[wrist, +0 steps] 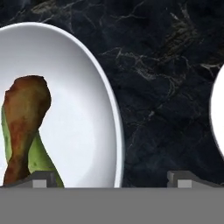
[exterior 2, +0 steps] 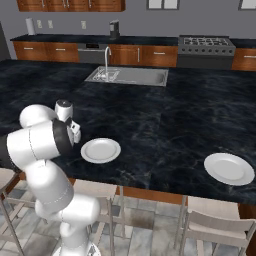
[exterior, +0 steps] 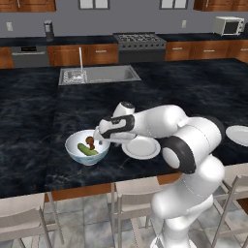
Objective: Pick the chicken drumstick and cucumber from their plates and place them in the bowl. Then put the bowl in the fridge.
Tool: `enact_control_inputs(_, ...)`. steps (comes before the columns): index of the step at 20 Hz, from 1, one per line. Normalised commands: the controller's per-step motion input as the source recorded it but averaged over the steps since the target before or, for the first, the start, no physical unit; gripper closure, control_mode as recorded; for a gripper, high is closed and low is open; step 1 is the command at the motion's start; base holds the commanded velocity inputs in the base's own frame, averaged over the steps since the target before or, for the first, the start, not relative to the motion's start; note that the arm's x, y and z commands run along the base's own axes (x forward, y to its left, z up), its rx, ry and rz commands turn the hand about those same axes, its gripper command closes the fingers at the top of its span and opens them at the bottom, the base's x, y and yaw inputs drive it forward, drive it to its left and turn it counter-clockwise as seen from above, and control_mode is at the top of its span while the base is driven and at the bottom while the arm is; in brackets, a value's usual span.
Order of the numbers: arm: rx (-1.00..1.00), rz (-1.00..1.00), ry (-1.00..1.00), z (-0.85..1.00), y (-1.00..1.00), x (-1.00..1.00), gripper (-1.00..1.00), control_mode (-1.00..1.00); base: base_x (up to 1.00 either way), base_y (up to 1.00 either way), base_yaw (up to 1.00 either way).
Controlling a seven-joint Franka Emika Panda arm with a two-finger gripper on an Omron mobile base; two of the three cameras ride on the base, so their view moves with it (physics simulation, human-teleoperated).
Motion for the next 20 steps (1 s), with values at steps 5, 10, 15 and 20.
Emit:
enact_control_inputs(5, 0.0, -0.05, 0.04, -0.09, 0.12, 0.12, -1.0, -1.0, 0.0, 0.0, 0.0)
enact_control_inputs(10, 0.0, -0.05, 0.14, -0.18, 0.01, 0.01, -1.0, -1.0, 0.0, 0.0, 0.0)
enact_control_inputs(15, 0.0, -0.03, 0.12, -0.11, 0.01, 0.02, -1.0, -1.0, 0.0, 0.0, 0.0)
enact_control_inputs(20, 0.0, -0.04, 0.06, -0.03, 0.06, 0.06, 1.0, -1.0, 0.0, 0.0, 0.0)
